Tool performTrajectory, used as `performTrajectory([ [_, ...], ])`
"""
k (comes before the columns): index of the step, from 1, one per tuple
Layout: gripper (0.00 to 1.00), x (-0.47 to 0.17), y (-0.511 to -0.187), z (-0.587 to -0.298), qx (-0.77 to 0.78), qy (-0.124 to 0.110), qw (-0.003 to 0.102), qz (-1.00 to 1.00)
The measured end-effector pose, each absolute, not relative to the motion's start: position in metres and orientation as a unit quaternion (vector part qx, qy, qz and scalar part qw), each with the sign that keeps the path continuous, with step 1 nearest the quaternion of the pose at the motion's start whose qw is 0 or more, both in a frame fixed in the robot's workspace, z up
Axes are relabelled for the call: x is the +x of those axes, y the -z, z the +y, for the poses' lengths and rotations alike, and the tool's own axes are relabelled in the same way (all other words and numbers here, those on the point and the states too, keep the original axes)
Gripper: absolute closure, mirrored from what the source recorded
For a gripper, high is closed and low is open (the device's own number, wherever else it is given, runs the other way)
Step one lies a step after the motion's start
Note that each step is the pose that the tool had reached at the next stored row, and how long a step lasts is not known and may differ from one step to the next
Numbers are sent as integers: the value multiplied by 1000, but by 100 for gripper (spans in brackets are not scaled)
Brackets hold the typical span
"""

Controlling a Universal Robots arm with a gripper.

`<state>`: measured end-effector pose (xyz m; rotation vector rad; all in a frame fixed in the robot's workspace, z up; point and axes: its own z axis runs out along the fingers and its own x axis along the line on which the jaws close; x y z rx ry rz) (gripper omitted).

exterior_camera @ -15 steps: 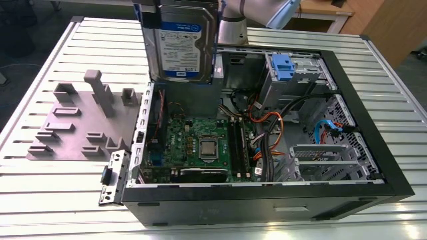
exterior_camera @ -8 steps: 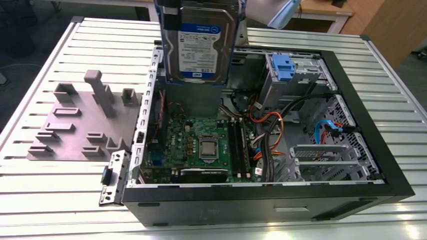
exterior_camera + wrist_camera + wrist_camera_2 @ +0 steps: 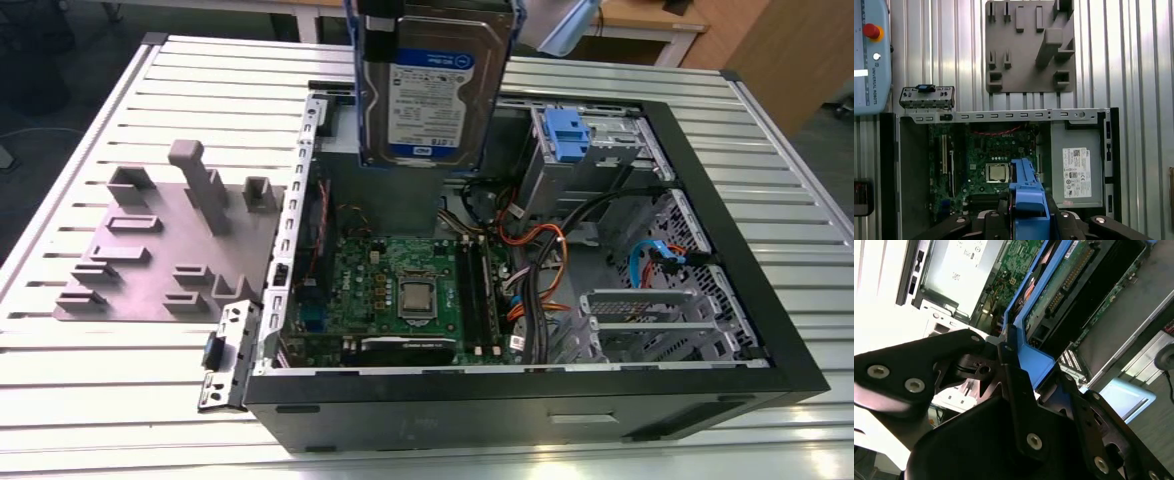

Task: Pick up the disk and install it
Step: 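Pick up the disk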

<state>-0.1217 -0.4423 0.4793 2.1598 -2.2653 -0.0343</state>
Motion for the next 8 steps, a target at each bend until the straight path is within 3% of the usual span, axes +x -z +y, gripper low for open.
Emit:
performTrajectory([
  [8,64,-115,-479,-442,690,11,6,-724],
])
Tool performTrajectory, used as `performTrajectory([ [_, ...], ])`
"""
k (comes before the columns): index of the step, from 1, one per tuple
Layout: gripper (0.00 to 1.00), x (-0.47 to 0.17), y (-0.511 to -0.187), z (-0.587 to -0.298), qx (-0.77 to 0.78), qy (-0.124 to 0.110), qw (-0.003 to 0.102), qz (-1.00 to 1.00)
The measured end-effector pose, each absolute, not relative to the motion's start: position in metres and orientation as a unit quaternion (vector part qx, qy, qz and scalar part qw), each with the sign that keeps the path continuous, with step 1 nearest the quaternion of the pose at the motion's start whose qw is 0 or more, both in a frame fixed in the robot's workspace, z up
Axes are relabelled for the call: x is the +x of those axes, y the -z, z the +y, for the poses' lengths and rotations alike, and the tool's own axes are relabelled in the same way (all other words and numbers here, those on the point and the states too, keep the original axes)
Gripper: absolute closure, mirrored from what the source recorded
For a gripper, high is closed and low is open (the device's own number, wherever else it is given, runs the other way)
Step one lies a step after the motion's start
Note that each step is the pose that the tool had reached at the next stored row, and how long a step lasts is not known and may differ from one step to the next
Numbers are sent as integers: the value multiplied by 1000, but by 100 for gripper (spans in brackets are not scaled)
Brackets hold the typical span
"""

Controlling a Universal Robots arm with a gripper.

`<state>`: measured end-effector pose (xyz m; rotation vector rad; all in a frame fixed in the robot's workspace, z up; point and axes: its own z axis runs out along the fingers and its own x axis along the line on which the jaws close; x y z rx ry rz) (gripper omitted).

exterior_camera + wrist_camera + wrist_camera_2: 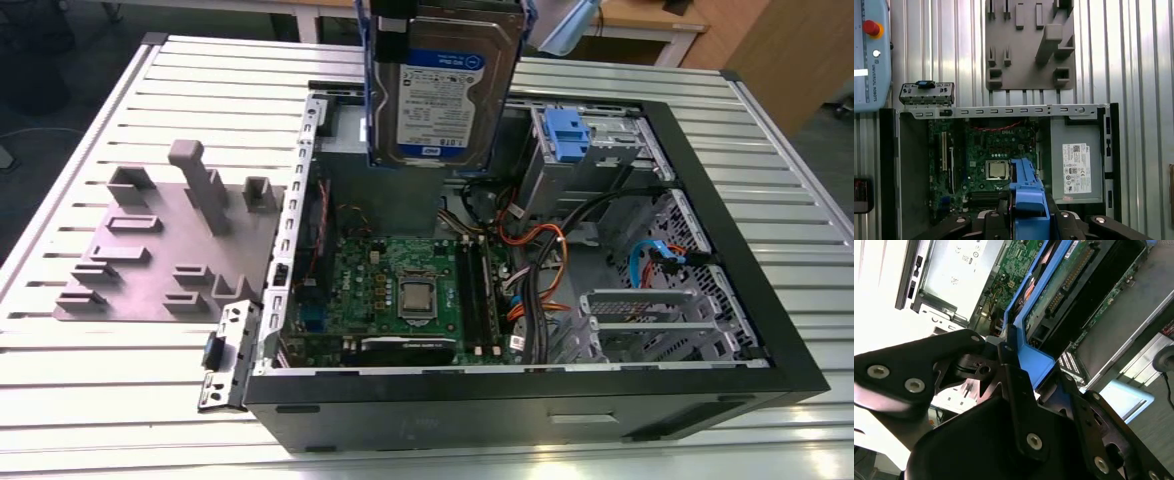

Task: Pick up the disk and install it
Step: 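Pick up the disk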

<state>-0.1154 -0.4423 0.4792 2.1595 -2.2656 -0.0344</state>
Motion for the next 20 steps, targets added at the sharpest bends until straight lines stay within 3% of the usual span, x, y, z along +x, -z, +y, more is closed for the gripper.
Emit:
performTrajectory([
  [20,64,-79,-479,-442,690,11,6,-724],
])
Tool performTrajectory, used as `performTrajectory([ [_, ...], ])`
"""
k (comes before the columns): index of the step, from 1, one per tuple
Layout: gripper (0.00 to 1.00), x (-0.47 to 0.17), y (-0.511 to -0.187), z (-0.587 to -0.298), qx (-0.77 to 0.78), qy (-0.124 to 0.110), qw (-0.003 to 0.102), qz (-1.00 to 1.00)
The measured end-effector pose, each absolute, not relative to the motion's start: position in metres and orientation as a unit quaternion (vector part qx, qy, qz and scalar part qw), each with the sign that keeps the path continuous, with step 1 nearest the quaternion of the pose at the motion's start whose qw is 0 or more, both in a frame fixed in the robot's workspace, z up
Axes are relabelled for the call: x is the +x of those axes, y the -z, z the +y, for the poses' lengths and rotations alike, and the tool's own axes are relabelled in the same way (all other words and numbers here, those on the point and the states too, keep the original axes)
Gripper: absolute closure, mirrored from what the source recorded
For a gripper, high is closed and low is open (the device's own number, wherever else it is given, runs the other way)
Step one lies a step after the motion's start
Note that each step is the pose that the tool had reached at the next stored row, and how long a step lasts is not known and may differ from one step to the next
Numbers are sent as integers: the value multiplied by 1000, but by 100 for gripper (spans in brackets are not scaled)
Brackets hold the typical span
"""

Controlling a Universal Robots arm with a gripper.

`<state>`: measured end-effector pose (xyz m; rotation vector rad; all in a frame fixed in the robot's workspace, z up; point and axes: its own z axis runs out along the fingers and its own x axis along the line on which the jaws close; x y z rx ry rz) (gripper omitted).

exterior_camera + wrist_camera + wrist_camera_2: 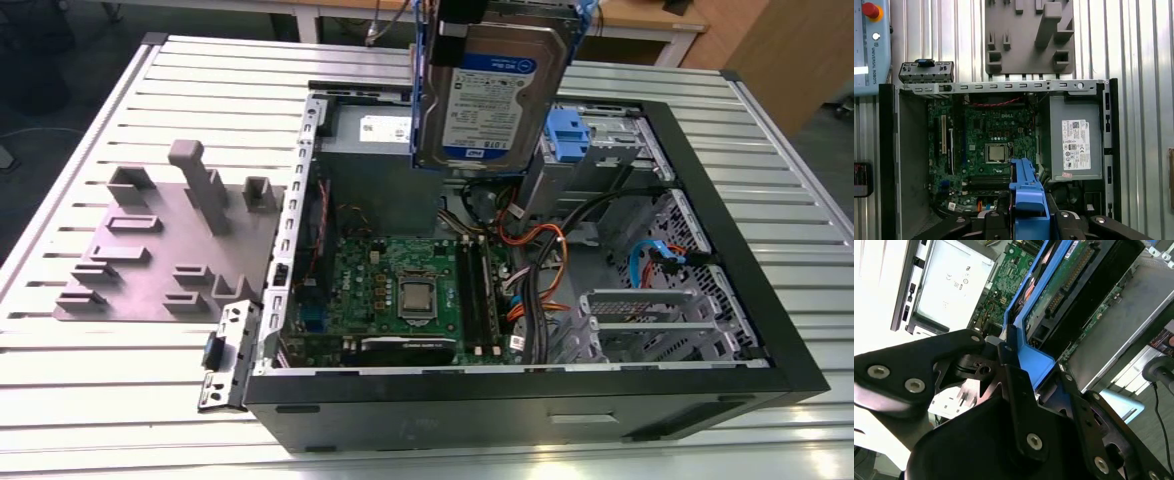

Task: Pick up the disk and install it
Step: 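Pick up the disk, then insert the disk into the insertion slot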

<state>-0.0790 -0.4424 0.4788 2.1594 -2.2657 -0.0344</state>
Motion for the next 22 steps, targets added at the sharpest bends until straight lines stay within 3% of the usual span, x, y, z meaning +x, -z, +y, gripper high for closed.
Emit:
performTrajectory([
  [22,64,-75,-479,-446,690,11,6,-724],
])
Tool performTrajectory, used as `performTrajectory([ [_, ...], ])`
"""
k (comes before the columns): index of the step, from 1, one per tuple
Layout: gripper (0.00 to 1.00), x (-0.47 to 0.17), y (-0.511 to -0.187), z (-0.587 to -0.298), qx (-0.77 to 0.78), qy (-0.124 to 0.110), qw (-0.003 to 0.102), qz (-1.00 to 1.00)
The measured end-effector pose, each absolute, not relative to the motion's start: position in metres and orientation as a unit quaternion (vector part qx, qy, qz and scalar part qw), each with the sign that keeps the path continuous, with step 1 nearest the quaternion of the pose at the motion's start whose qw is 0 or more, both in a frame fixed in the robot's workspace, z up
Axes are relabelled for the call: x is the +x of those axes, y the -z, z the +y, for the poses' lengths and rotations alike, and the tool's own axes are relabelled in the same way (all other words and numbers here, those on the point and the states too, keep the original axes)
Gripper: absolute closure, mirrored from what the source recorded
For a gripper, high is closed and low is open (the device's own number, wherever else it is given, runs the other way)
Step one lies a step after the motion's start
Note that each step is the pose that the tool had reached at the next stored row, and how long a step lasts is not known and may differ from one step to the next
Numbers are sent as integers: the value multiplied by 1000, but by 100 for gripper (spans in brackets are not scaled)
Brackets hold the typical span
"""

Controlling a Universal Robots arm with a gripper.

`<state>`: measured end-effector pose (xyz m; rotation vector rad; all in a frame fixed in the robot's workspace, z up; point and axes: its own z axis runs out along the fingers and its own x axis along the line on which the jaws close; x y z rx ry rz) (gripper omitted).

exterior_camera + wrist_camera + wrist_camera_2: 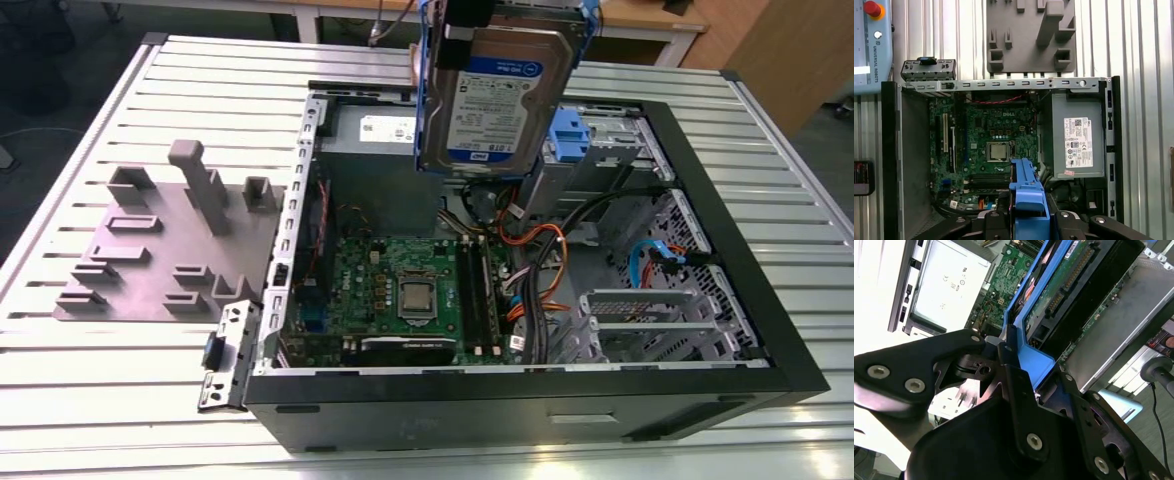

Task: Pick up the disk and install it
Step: 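Insert the disk into the insertion slot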

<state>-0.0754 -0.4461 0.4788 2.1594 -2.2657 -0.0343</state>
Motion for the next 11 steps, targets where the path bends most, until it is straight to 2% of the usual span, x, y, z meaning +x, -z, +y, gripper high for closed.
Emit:
performTrajectory([
  [11,64,-75,-479,-448,690,11,6,-724],
])
